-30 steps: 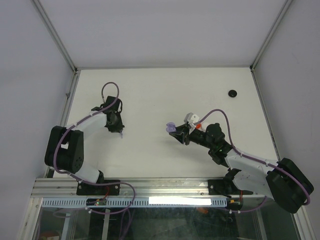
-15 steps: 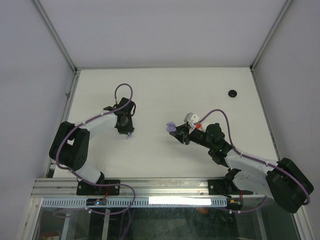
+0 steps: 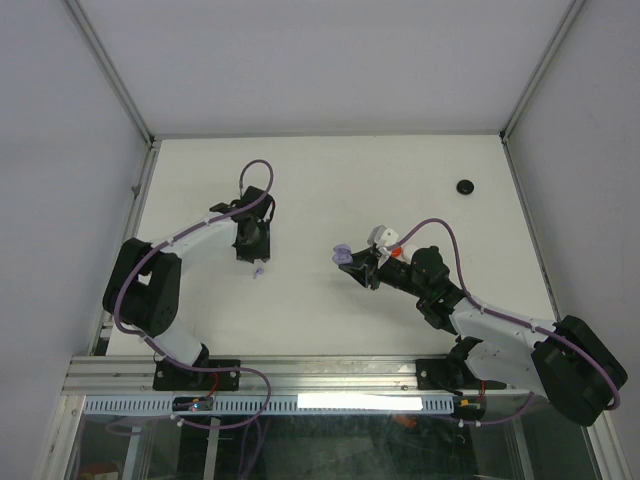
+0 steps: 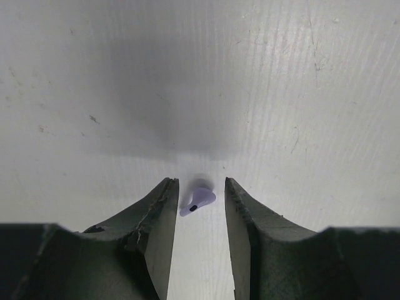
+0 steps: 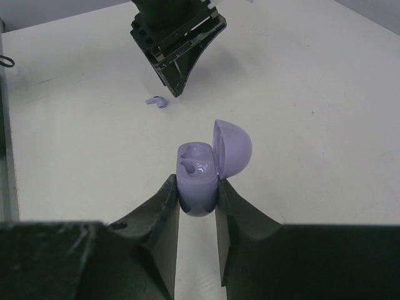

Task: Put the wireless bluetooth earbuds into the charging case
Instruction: Pick up the earbud from the center of the board.

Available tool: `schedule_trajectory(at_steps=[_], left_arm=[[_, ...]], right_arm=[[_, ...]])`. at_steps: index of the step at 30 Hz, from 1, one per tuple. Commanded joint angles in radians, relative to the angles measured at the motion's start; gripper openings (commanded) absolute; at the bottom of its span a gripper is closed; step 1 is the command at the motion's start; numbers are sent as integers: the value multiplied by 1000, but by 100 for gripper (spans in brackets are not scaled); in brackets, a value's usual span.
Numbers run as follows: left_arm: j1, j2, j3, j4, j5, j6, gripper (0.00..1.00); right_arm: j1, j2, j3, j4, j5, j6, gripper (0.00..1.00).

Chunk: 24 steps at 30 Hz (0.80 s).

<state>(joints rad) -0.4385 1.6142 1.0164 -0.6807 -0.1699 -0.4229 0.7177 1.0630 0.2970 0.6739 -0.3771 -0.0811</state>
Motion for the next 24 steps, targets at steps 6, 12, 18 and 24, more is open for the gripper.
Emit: schedule_trajectory(at_steps=[6,12,18,24], left_arm=[[-30,64,76,-86,22,121,38],[-33,109,89,-101,37,149,38],[-38,150,104,-107,66,165,35],[-42,147,115,-140,86,175,37]], right_arm=[[4,-1,31,20,15,-20,0],[5,5,34,15,13,-22,0],[5,9,35,12,14,-23,0],[6,11,39,7,14,-25,0]])
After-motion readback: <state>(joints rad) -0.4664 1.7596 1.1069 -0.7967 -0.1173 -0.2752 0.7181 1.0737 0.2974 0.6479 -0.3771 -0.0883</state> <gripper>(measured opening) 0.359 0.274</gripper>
